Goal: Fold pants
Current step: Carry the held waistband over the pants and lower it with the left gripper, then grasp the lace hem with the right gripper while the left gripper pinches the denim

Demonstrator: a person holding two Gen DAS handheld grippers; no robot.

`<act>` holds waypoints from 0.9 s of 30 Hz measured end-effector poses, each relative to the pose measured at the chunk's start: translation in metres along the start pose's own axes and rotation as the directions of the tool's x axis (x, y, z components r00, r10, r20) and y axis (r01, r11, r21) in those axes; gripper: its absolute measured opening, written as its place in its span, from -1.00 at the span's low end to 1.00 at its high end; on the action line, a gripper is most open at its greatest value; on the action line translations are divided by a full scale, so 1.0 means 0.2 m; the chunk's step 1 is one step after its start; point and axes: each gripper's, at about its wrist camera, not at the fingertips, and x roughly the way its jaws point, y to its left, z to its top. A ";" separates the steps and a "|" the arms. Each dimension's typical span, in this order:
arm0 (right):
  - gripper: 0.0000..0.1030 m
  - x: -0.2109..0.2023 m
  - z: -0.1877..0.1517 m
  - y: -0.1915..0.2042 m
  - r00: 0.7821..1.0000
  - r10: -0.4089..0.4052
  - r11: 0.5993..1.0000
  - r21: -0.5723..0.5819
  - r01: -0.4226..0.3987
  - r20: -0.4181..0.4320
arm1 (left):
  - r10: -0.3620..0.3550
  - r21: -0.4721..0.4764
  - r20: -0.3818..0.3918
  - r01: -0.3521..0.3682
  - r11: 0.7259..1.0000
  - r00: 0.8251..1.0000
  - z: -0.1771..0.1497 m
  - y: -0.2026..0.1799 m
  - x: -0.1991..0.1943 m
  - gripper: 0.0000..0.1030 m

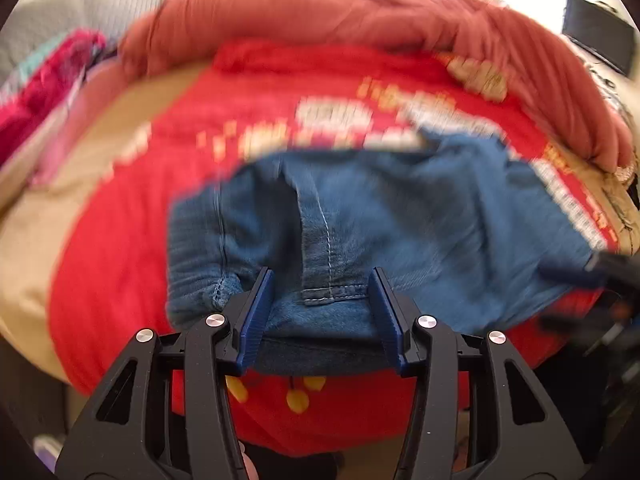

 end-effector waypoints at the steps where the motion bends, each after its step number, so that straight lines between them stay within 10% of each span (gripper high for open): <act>1: -0.29 0.01 0.02 -0.02 1.000 -0.001 1.000 0.008 0.001 -0.002 | 0.000 -0.008 -0.011 0.000 1.000 1.000 -0.03 0.01 0.03 -0.21; 10: -0.19 0.34 0.03 -0.19 0.980 -0.080 0.992 0.081 0.096 -0.180 | -0.002 0.006 0.001 0.002 1.000 1.000 -0.07 0.03 0.05 -0.21; 18: -0.04 0.13 0.06 -0.27 0.997 -0.048 0.990 0.132 0.056 -0.062 | -0.047 -0.035 0.070 0.050 0.998 0.996 -0.03 0.03 -0.14 -0.20; 27: 0.05 -0.10 0.21 -0.62 0.972 -0.233 0.948 0.224 0.225 0.010 | -0.167 0.056 0.120 0.161 0.985 0.979 0.17 -0.19 -0.25 -0.09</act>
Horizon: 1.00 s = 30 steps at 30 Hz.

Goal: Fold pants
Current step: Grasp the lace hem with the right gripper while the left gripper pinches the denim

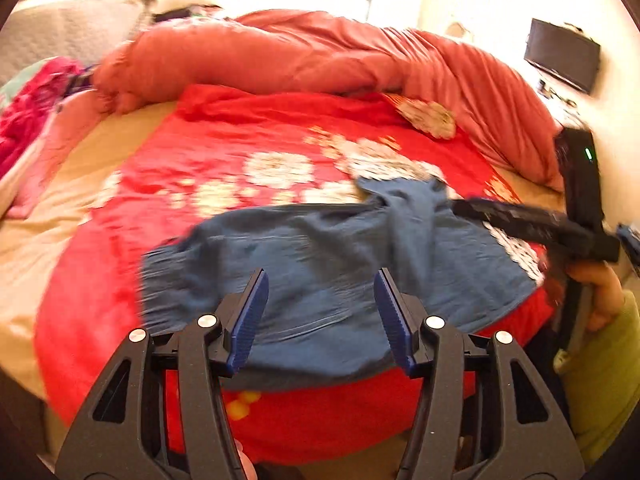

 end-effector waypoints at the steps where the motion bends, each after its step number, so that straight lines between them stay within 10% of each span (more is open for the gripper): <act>1: 0.08 0.00 0.02 -0.03 1.000 -0.018 1.000 0.005 0.018 0.004 | -0.046 0.002 -0.024 0.046 0.999 0.999 0.02 -0.04 0.05 -0.09; 18: 0.19 0.54 0.40 -0.09 0.979 -0.164 0.985 -0.080 0.155 -0.118 | -0.211 0.041 -0.157 0.219 0.975 0.965 0.06 -0.27 0.63 -0.34; 30: 0.19 1.06 0.53 -0.04 0.887 -0.356 0.933 -0.167 0.319 -0.294 | -0.288 -0.028 -0.201 0.288 0.957 0.936 0.04 -0.22 0.67 -0.56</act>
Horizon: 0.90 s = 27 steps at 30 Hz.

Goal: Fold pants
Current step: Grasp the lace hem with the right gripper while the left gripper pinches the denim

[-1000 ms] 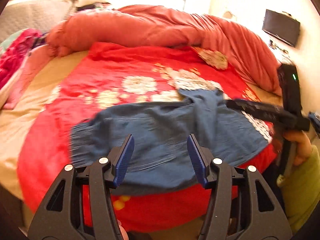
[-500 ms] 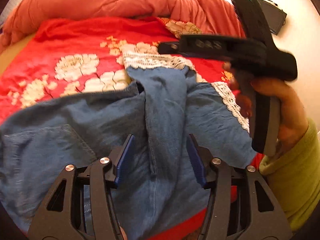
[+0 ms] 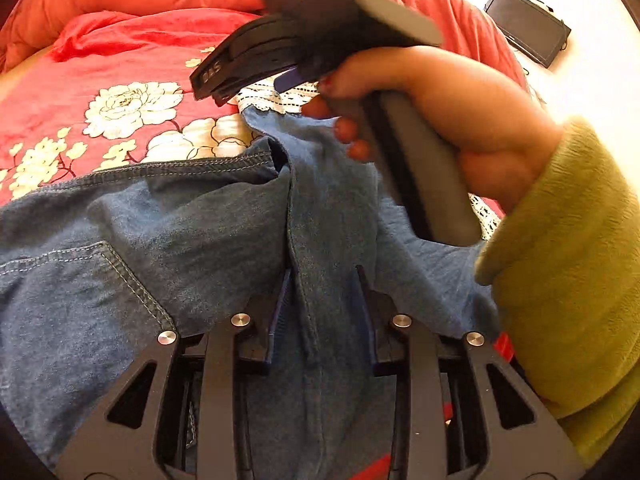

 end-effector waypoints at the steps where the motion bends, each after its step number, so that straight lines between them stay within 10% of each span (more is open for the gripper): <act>1: 0.16 0.03 0.01 0.00 1.000 -0.001 1.000 0.010 0.001 -0.012 | 0.003 0.004 0.003 -0.003 1.000 1.000 0.00 0.00 0.00 -0.56; 8: -0.74 0.05 -0.01 -0.09 0.999 0.044 0.998 0.047 -0.044 0.013 | 0.012 0.003 0.011 -0.012 1.000 1.000 0.01 0.00 0.01 -0.56; 23: -0.85 -0.58 -0.47 -0.66 0.939 0.116 0.901 0.364 -0.237 0.325 | 0.022 0.030 0.038 -0.023 0.999 0.999 0.04 -0.04 0.03 -0.36; 27: -0.85 -0.72 -0.67 -0.79 0.924 0.092 0.865 0.430 -0.259 0.371 | 0.006 0.076 0.033 -0.009 0.997 0.999 0.03 -0.08 0.03 -0.90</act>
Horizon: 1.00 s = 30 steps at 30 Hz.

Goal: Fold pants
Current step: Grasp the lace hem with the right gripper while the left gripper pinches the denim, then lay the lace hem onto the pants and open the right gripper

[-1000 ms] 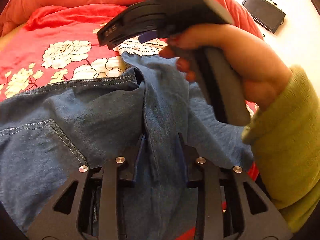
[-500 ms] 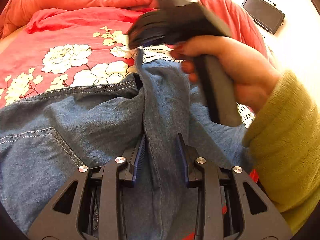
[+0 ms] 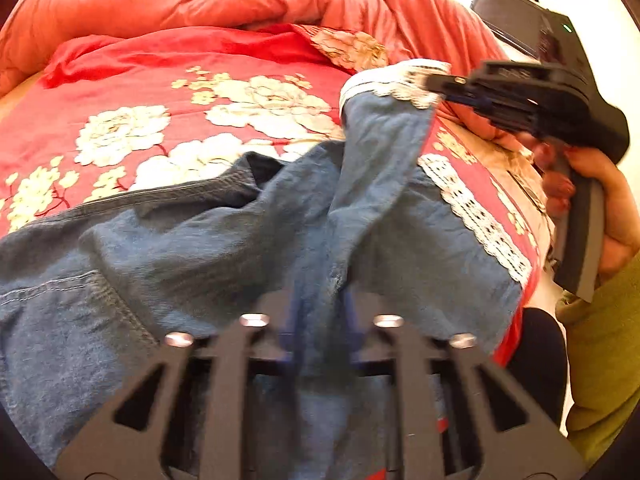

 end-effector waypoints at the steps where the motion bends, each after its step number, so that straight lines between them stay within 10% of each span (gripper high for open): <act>1: -0.85 -0.04 -0.02 -0.03 1.000 -0.004 1.000 0.013 0.003 0.010 | 0.004 0.012 0.002 -0.004 1.000 1.000 -0.01 0.00 -0.01 -0.90; 26: -0.82 -0.46 -0.67 -0.45 0.999 -0.022 0.959 0.281 0.035 -0.049 | -0.023 0.241 -0.012 0.025 0.970 1.000 -0.15 -0.17 -0.14 -0.93; 30: -0.43 -0.44 -0.66 -0.45 0.998 -0.035 0.960 0.277 0.047 -0.046 | 0.005 0.241 -0.023 0.001 0.971 1.000 -0.16 -0.17 -0.10 -0.93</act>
